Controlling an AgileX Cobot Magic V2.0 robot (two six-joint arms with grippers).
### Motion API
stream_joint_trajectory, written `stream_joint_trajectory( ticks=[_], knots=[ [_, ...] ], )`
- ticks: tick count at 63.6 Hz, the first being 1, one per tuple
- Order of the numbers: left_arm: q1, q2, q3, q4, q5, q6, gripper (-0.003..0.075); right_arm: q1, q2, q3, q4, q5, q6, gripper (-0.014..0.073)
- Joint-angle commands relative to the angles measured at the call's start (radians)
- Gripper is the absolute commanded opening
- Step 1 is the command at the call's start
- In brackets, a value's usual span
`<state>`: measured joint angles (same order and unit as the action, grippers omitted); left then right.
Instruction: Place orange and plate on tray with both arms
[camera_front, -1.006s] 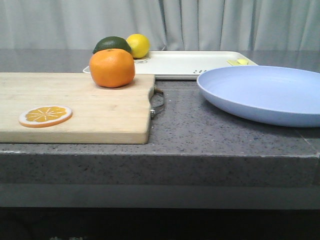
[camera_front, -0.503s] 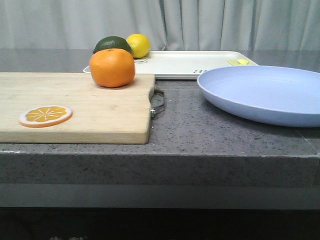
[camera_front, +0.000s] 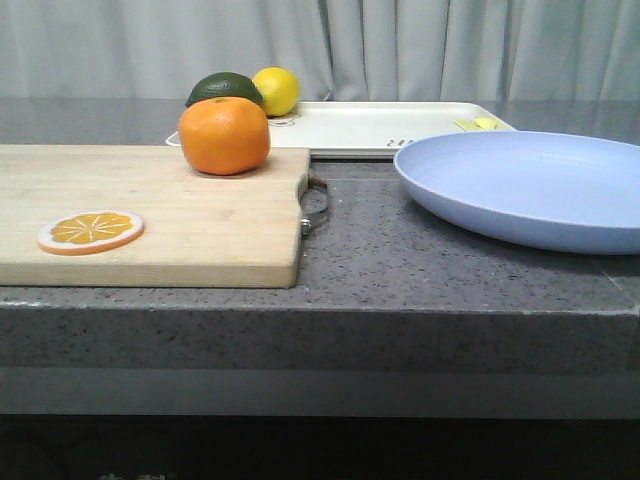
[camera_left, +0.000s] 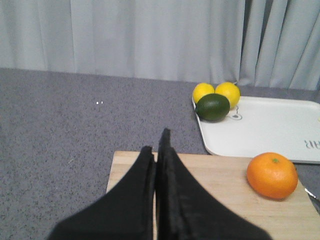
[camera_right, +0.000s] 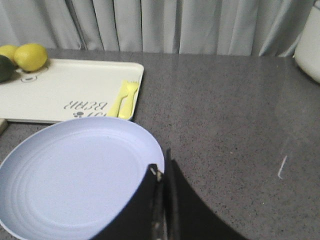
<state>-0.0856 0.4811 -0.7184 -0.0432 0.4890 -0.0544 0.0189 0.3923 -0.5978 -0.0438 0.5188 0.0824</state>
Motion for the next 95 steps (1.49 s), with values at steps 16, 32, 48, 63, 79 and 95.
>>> stream_joint_trajectory(
  ticks=[16,32,48,63,79,95],
  knots=[
    [0.003,0.122,-0.033,-0.006,-0.035,-0.002,-0.0015,-0.009,0.122,-0.033,-0.018,-0.045,-0.004,-0.0065],
    [0.003,0.148,-0.033,0.002,-0.044,0.01,0.039,-0.007,0.171,-0.033,-0.019,-0.03,-0.019,0.033],
    [-0.019,0.148,-0.033,-0.007,-0.038,0.016,0.0534,-0.007,0.175,-0.04,-0.016,-0.028,-0.026,0.0548],
    [-0.24,0.158,-0.033,-0.001,-0.058,0.1,0.0534,-0.007,0.299,-0.201,-0.015,0.164,-0.026,0.0548],
    [-0.434,0.158,-0.033,-0.001,-0.094,0.121,0.0534,-0.007,0.487,-0.36,-0.012,0.337,-0.026,0.0548],
    [-0.465,0.183,-0.04,-0.003,-0.118,0.121,0.0534,-0.007,0.564,-0.395,-0.006,0.382,-0.026,0.0548]
  ],
)
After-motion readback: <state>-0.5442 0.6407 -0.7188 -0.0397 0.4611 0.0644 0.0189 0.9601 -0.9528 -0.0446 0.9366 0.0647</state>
